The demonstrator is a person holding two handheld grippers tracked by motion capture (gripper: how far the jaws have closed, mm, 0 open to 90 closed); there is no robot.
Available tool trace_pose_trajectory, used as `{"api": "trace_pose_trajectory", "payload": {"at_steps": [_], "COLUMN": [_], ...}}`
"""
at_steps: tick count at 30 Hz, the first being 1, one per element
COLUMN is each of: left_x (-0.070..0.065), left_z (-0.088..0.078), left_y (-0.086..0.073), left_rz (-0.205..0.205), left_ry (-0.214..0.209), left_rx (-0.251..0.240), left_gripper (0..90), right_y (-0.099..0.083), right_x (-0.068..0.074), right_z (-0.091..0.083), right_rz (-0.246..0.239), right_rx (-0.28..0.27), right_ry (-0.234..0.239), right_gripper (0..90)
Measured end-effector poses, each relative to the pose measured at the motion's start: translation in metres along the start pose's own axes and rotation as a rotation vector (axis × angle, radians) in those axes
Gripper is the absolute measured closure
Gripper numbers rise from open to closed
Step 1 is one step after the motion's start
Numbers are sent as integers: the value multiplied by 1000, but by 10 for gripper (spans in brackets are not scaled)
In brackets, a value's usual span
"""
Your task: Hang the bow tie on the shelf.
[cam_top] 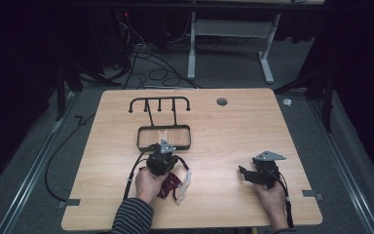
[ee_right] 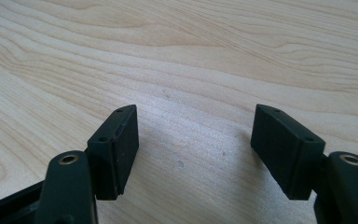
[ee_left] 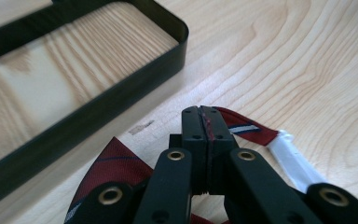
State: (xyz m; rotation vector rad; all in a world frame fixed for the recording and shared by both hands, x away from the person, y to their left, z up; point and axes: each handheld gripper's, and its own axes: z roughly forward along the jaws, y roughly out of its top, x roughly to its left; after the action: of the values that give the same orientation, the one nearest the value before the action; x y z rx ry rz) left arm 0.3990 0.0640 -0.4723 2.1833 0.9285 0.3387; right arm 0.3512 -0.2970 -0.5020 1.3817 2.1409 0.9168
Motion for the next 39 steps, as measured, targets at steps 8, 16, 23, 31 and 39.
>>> {"api": "trace_pose_trajectory", "payload": {"at_steps": [8, 16, 23, 31, 39], "left_x": [4, 9, 15, 18, 22], "left_z": [-28, -54, -74, -96, -110], "left_y": [1, -1, 0, 3, 5], "left_rz": [-13, -41, -60, -64, -72], "left_ry": [8, 12, 20, 51, 75], "left_rx": [-65, -128, -169, -226, -256], "left_gripper": [895, 896, 896, 896, 896], "right_y": [0, 0, 0, 0, 0], "right_x": [0, 0, 1, 1, 1], "right_z": [0, 0, 0, 0, 0], "right_rz": [0, -2, -2, -2, -2], "right_rx": [0, -1, 0, 0, 0], "right_ry": [0, -3, -5, -4, -4], "right_gripper": [335, 335, 336, 336, 335]}}
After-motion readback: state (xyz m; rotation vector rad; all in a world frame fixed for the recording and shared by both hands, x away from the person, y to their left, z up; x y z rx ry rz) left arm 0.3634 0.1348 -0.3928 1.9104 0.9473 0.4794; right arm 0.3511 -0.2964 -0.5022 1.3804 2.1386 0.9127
